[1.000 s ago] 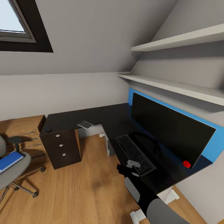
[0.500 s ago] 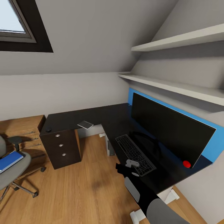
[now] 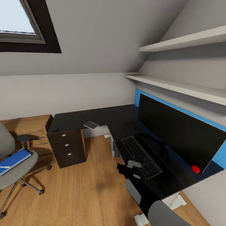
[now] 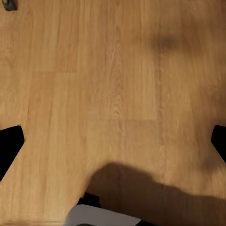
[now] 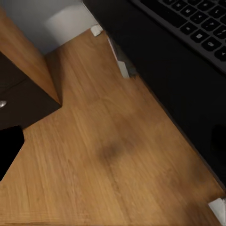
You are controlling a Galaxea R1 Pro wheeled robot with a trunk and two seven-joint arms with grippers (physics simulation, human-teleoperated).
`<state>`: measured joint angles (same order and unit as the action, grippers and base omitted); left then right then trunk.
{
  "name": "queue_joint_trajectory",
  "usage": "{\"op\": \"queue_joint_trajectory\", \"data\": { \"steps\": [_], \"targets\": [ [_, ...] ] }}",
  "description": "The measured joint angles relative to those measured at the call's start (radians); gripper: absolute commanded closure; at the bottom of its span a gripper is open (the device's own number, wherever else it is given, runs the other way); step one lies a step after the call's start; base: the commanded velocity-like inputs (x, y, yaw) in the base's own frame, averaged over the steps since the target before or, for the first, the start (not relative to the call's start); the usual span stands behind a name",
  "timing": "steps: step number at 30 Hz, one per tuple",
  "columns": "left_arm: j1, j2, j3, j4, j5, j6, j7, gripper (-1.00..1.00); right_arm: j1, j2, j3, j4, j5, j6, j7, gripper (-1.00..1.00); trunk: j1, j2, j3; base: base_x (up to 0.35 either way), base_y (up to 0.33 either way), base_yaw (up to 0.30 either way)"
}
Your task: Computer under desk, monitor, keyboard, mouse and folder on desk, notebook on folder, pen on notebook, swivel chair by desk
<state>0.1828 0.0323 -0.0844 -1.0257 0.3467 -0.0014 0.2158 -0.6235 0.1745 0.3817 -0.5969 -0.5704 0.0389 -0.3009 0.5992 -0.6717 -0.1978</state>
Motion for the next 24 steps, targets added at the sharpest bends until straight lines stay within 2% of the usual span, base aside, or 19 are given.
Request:
{"op": "queue_joint_trajectory", "data": {
  "steps": [24],
  "targets": [
    [0.000, 0.000, 0.000, 0.000, 0.000, 0.000, 0.000, -1.00, 0.004, 0.000, 0.003, 0.000, 0.002, -0.003, 0.000, -1.00, 0.000, 0.000, 0.000, 0.000, 0.000, 0.277]
  ]
}}
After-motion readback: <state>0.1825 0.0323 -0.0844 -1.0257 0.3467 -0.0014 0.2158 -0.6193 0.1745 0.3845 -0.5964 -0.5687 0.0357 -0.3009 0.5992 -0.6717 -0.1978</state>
